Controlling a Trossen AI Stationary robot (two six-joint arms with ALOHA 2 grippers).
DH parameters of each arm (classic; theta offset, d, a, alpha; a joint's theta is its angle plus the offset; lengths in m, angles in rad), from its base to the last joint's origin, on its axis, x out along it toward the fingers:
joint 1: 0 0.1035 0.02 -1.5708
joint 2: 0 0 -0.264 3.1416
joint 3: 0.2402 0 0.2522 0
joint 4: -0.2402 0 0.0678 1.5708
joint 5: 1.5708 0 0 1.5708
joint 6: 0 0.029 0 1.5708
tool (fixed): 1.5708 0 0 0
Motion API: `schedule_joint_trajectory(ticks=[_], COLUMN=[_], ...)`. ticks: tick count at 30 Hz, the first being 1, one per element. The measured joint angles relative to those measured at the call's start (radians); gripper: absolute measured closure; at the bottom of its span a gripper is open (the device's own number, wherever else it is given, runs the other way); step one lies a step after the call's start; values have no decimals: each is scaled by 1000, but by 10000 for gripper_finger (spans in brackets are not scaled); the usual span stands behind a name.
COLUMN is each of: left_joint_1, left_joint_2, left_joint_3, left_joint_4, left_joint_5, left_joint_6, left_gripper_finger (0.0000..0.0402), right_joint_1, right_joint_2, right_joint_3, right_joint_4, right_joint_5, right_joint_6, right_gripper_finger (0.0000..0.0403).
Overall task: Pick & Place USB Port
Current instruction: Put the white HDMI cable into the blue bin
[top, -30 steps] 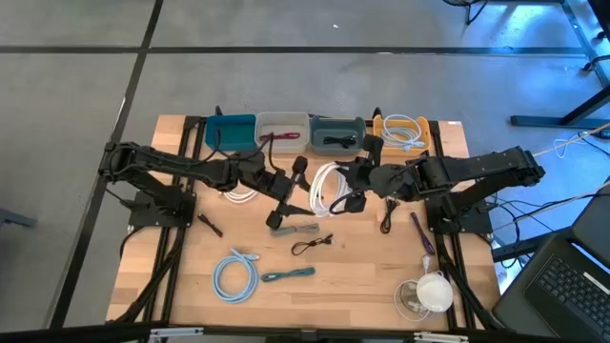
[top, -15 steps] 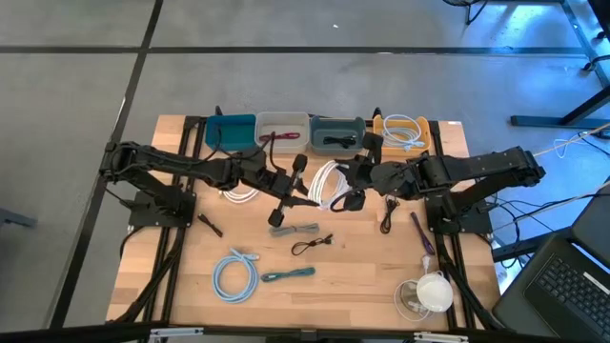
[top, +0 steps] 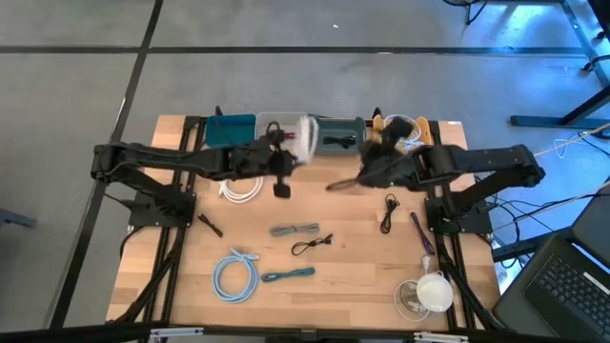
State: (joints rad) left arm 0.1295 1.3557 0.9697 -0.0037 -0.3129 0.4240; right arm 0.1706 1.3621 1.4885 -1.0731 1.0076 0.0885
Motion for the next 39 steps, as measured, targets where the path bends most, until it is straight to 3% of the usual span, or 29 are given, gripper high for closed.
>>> schedule_joint_trajectory(ticks=[3,6,12,17,21,28,39], left_joint_1=[34,69,180,285,385,545,612], left_joint_2=[-18,-40,-78,-124,-179,-250,-265], left_joint_3=[0,0,0,0,0,0,0], left_joint_4=[-87,-151,-284,-399,-401,-362,-374], left_joint_5=[-205,-318,-360,-358,-304,-25,39], left_joint_6=[13,13,-39,-86,-82,-89,-61], left_gripper_finger=[390,390,391,391,391,391,391], right_joint_1=[-59,-139,-283,-369,-434,-540,-613], right_joint_2=[-1,0,0,0,0,0,0], right_joint_3=[22,22,22,22,22,22,22], right_joint_4=[-126,-179,-192,-196,-182,-121,-67], right_joint_5=[61,62,-14,-13,20,26,-40], right_joint_6=[107,170,195,173,165,165,156], right_gripper_finger=[97,97,109,116,118,119,119])
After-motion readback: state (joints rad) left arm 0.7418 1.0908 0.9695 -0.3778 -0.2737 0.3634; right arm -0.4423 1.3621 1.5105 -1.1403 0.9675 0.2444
